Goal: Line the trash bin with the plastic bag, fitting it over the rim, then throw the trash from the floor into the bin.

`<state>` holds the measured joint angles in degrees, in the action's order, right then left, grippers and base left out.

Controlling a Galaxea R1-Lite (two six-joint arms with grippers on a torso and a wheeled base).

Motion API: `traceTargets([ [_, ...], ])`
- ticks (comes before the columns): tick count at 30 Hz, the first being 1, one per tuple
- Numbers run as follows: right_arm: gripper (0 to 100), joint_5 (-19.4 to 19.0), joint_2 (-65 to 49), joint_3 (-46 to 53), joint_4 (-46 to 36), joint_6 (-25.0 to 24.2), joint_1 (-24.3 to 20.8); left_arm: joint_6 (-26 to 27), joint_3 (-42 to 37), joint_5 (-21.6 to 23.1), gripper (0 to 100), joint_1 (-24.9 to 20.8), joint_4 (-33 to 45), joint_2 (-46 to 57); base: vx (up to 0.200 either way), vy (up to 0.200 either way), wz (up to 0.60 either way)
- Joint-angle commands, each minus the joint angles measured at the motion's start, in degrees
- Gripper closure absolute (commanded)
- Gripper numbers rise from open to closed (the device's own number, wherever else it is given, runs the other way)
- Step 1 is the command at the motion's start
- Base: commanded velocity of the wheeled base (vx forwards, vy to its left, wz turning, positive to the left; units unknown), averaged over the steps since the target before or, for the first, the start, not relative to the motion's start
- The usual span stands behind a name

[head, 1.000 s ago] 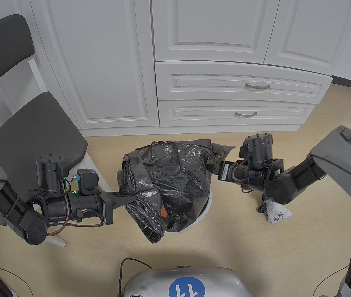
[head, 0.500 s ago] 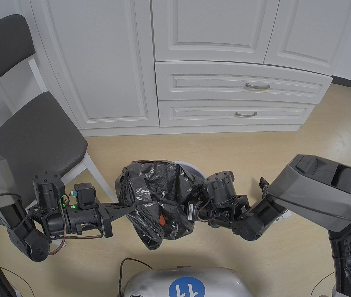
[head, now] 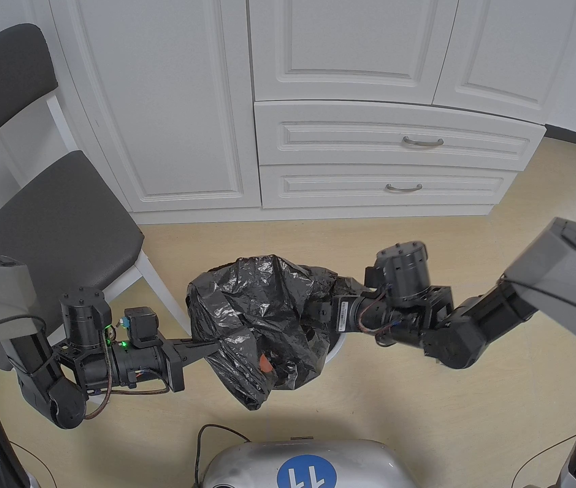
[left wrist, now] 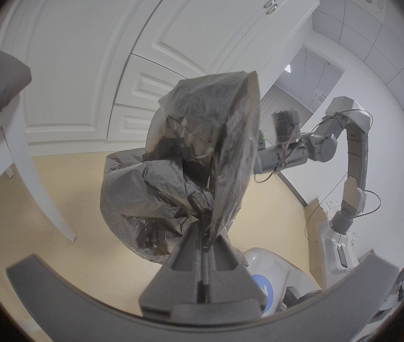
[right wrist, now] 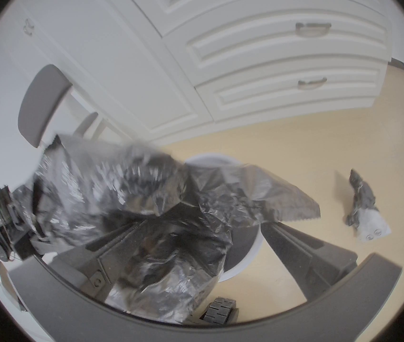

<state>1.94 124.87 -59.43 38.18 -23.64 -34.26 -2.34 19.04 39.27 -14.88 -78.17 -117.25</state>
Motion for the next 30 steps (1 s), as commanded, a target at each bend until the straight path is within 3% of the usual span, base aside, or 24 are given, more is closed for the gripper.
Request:
traceTargets([
  [1,0,-1.9,-9.1,2.2,-1.9,0.8,2.7,0.0,0.5,0.0,100,1.8,-0.1,-0.2,0.0,0.0,0.0],
  [7,0,-4.0,-11.2,2.7,-2.0,1.0,5.3,0.1,0.5,0.0,100,2.3,-0.1,-0.3,0.0,0.0,0.0],
  [17,0,-4.2,-8.1,-0.2,-2.1,0.1,5.7,0.1,0.1,0.0,100,2.3,-0.2,0.2,0.0,0.0,0.0],
  [18,100,-4.2,-8.1,-0.2,-2.1,0.1,5.7,0.1,0.1,0.0,100,2.3,-0.2,0.2,0.0,0.0,0.0],
  [23,100,-3.8,-3.8,-5.2,-5.7,-2.8,6.6,0.2,-0.1,0.0,100,2.3,-0.2,0.3,0.0,0.0,0.0],
  [30,100,-3.7,2.7,-7.9,-4.8,-4.2,5.7,0.3,-0.1,0.0,100,2.1,-0.3,0.3,0.0,0.0,0.0],
])
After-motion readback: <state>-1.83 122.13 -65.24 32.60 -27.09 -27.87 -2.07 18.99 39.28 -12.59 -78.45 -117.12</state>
